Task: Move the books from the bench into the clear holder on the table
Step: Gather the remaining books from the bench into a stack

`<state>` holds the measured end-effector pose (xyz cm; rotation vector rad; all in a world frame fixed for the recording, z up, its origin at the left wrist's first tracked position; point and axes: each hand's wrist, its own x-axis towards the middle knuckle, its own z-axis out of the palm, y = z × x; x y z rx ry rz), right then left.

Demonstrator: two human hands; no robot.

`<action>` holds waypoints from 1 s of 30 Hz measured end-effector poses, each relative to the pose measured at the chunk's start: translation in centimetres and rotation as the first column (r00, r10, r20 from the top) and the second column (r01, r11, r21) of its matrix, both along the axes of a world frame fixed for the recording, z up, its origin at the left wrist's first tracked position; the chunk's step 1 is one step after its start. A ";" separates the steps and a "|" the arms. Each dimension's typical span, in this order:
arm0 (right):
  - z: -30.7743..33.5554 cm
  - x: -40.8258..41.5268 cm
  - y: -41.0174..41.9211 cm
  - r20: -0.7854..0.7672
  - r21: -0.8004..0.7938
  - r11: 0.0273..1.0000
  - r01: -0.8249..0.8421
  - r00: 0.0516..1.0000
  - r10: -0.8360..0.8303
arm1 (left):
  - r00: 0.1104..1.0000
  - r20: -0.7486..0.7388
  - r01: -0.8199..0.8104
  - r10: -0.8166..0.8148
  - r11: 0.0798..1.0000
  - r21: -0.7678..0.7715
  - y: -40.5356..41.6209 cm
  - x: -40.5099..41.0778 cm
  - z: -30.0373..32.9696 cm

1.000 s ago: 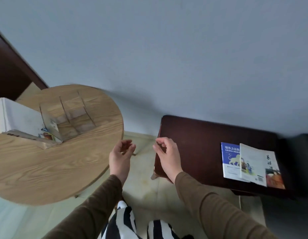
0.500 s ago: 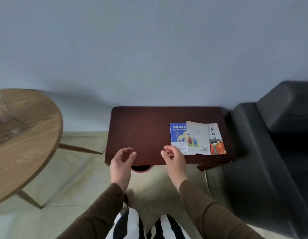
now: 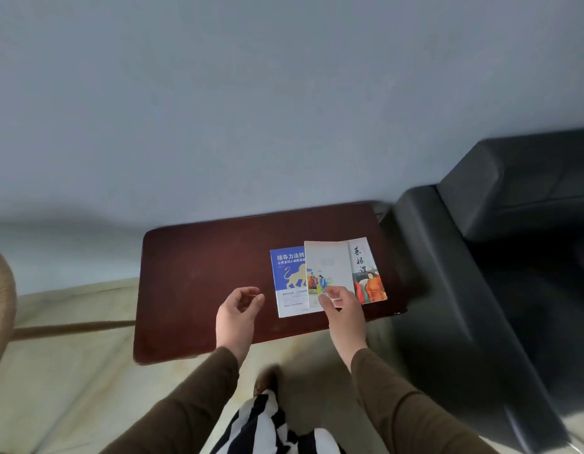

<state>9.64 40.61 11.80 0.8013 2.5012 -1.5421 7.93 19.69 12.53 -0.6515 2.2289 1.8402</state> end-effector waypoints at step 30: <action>-11.5 -10.4 18.0 0.310 -0.362 0.926 -0.111 0.922 0.232 | 0.962 0.227 -0.095 0.149 0.967 -0.235 19.6 -6.3 -12.1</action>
